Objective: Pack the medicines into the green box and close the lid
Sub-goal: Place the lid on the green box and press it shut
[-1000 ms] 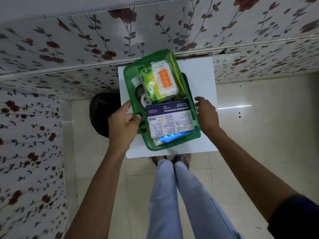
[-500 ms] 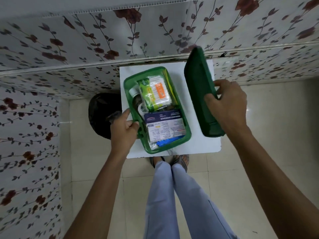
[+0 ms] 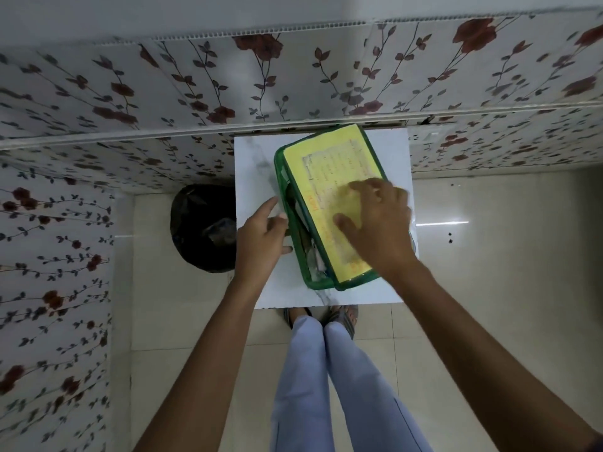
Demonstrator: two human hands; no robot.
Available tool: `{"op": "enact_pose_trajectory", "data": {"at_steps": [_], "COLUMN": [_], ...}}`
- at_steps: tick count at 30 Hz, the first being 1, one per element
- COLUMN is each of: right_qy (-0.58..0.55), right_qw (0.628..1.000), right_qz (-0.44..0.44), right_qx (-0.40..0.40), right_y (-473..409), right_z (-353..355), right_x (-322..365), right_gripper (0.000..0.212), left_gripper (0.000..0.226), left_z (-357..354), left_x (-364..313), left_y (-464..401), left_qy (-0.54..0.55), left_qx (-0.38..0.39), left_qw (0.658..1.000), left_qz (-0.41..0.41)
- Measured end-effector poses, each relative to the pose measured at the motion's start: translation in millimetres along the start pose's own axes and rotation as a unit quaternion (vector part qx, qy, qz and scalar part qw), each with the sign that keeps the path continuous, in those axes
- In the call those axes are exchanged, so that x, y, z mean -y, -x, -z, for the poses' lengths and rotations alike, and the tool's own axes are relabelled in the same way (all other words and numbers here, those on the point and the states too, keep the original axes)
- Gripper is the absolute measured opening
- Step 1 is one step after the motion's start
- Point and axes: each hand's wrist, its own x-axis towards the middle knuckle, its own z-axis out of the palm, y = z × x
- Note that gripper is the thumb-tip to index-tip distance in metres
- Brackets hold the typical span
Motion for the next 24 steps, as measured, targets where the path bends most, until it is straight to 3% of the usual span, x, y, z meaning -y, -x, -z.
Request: {"op": "enact_pose_trajectory", "data": {"at_steps": [2, 6, 9, 24], "right_qy": [0.016, -0.089, -0.1, 0.024], "right_qw": [0.998, 0.981, 0.982, 0.995], "right_qz": [-0.055, -0.136, -0.12, -0.088], "right_qx": [-0.004, 0.107, 0.107, 0.05], "right_y": [-13, -31, -22, -5], "right_z": [6, 4, -5, -11], "right_x": [-13, -24, -15, -2], "right_gripper": [0.065, 0.081, 0.083, 0.08], "left_gripper": [0.045, 0.047, 0.03, 0.023], "left_z": [2, -1, -3, -4], "left_x": [-6, -19, -24, -25], "left_y": [-3, -9, -10, -12], "left_qy": [0.001, -0.015, -0.044, -0.126], "left_qx": [-0.004, -0.006, 0.001, -0.006], "left_qw": [1.0, 1.0, 0.998, 0.989], "left_qz": [-0.013, -0.017, -0.042, -0.079]}}
